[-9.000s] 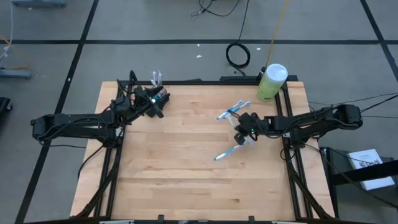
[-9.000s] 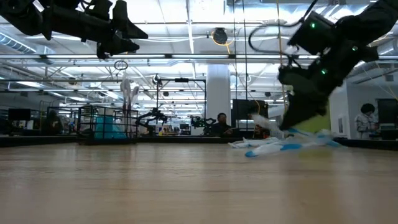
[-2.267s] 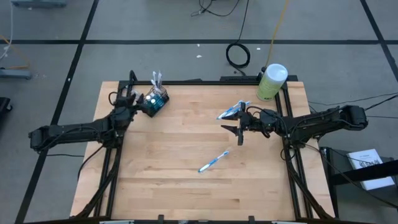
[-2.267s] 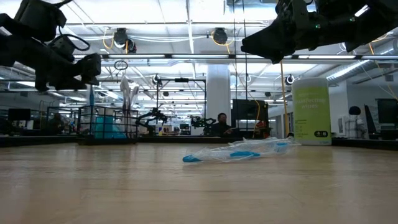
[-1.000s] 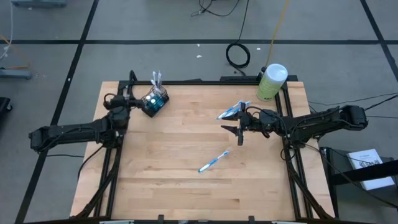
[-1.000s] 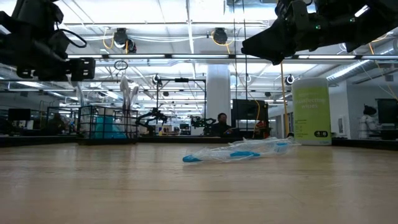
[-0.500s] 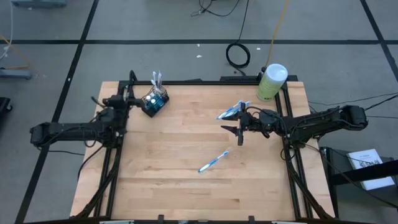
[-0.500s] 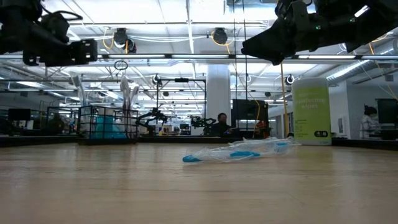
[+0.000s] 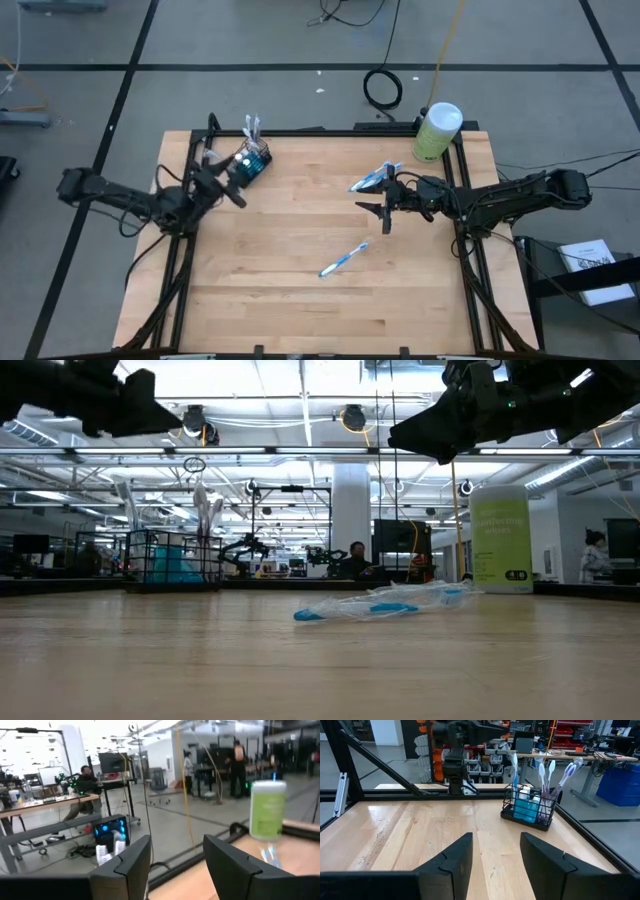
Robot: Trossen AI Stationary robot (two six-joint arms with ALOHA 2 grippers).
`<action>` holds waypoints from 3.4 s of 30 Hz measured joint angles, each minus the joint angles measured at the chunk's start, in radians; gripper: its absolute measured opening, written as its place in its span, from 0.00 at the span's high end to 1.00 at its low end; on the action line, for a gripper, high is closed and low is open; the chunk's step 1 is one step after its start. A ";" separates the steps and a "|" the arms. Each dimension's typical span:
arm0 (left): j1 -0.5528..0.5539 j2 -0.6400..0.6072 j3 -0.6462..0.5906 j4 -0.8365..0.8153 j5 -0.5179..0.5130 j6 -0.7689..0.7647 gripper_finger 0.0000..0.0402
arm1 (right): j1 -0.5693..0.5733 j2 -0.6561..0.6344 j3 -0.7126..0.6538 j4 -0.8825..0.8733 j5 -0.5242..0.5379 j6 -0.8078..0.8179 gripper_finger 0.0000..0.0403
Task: Pick & Place toothbrushing station
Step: Put the blue toothbrush into the left compartment of the wire organizer
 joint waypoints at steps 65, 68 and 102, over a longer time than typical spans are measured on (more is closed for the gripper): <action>-0.003 0.907 0.495 -0.068 0.900 -0.284 0.54 | 0.318 0.504 0.006 -0.082 -0.089 0.325 0.61; 0.002 0.907 0.495 -0.073 0.900 -0.285 0.54 | 0.304 0.502 0.006 -0.113 0.071 0.322 0.62; 0.034 0.907 0.495 -0.086 0.900 -0.291 0.54 | 0.286 0.656 0.245 -0.135 -0.092 0.280 0.62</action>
